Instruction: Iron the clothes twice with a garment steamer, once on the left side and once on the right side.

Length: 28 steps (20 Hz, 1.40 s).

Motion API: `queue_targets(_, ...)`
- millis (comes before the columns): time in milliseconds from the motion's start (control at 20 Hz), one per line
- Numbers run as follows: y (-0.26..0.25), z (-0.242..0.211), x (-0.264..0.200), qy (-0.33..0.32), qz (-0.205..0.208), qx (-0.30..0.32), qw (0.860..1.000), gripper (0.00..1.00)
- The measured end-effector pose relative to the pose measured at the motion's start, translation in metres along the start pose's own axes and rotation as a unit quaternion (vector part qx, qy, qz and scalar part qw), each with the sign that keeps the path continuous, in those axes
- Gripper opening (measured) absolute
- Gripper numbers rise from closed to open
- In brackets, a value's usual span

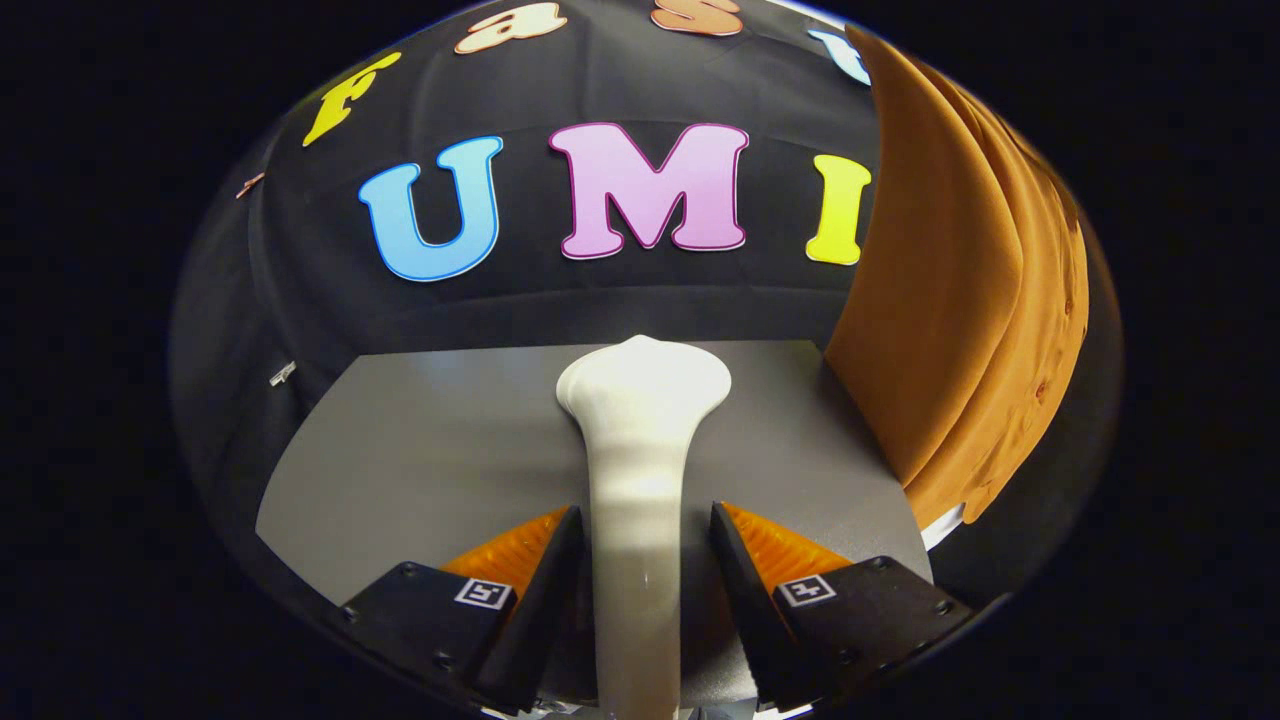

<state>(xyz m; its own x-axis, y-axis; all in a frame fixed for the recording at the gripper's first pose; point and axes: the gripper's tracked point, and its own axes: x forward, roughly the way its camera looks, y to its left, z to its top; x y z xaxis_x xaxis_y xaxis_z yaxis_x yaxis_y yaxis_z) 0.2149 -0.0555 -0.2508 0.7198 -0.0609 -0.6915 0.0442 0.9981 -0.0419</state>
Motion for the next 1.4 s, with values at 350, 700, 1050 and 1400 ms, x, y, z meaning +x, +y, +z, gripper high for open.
queue_targets(350, 0.007, 0.002, 0.0, -0.007, 0.003, -0.032, 0.999, 0.42)
queue_targets(700, 0.009, 0.008, -0.011, -0.029, 0.006, -0.029, 0.999, 0.36)
queue_targets(1050, 0.009, 0.026, -0.057, -0.085, -0.011, -0.023, 0.996, 0.36)
queue_targets(1400, 0.007, 0.02, -0.119, -0.125, -0.041, 0.01, 0.991, 0.36)
